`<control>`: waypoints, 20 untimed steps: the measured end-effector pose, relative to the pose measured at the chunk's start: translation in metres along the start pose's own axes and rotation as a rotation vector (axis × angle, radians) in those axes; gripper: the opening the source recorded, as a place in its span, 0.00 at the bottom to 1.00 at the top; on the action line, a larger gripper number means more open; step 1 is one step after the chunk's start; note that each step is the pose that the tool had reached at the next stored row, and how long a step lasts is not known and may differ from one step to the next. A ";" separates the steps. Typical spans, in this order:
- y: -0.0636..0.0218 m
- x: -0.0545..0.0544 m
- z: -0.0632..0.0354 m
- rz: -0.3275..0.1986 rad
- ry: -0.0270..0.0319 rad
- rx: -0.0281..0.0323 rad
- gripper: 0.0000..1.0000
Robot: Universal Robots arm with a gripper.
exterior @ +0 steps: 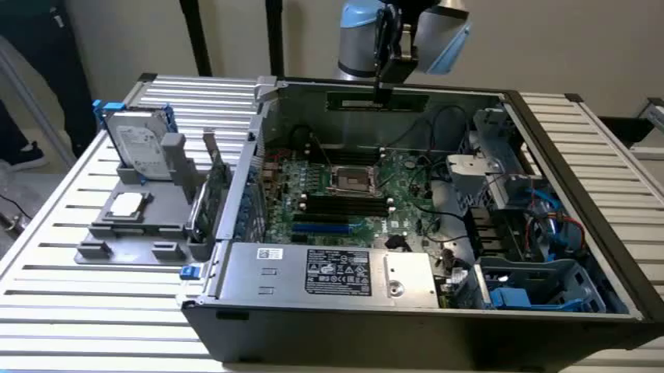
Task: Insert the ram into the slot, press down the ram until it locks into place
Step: 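Insert the ram into the slot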
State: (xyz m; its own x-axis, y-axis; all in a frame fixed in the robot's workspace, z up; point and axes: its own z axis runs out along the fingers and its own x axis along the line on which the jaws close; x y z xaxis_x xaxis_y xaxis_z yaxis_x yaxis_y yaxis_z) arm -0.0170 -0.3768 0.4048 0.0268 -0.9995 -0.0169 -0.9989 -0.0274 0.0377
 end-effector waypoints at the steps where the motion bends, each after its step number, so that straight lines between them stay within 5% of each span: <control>1: 0.0000 0.000 0.0000 0.000 0.0000 0.0000 0.13; 10: 0.0000 0.000 0.0002 0.000 0.0002 -0.0001 0.13; 20: 0.0022 0.003 0.0133 0.046 0.0004 -0.0009 0.13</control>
State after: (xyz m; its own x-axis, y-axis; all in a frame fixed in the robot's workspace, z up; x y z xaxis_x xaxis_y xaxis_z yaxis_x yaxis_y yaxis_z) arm -0.0197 -0.3795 0.3916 -0.0193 -0.9997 -0.0147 -0.9991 0.0188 0.0393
